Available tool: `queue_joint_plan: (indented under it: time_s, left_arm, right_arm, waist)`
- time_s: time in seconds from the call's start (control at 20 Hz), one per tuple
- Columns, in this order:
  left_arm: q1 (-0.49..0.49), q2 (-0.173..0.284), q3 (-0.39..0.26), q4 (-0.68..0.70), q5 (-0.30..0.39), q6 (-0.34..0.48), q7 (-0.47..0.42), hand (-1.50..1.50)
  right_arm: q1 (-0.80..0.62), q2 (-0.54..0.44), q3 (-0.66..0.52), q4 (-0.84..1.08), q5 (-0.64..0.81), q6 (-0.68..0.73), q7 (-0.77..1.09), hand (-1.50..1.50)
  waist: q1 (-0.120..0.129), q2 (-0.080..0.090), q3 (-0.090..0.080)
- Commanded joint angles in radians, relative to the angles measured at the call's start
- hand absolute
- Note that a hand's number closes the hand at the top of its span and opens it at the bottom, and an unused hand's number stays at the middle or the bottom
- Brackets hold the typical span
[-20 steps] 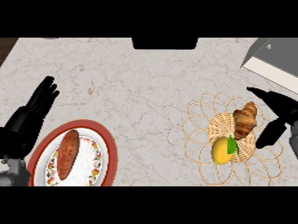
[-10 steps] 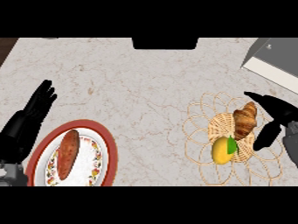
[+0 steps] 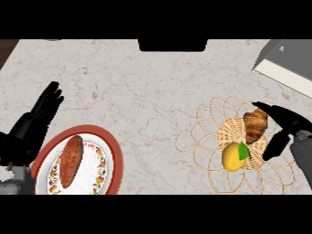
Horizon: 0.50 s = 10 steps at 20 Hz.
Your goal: Pick the croissant from the placemat and place it in the tiered shelf
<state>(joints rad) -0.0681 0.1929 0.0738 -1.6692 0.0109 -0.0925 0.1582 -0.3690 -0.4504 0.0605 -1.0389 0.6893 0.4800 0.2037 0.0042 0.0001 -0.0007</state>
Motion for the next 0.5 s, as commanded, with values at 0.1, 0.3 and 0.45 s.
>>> queue_joint_plan:
  time_s: [0.1,0.3,0.45]
  left_arm:
    - [-0.010,-0.016,0.000,-0.017,-0.004,-0.008,0.033,0.00]
    - [0.018,0.007,0.022,-0.058,0.013,-0.030,0.038,0.00]
    - [0.009,0.013,0.053,0.021,0.020,-0.043,-0.027,0.00]
  right_arm:
    - [0.000,0.043,-0.010,0.113,0.052,-0.062,-0.087,-1.50]
    - [-0.021,0.069,-0.007,0.221,0.093,-0.147,-0.133,-1.50]
    - [-0.016,0.046,-0.015,0.237,0.129,-0.210,-0.147,1.50]
  waist:
    - [0.000,0.001,0.001]
    - [0.007,0.002,0.001]
    - [0.004,0.003,0.001]
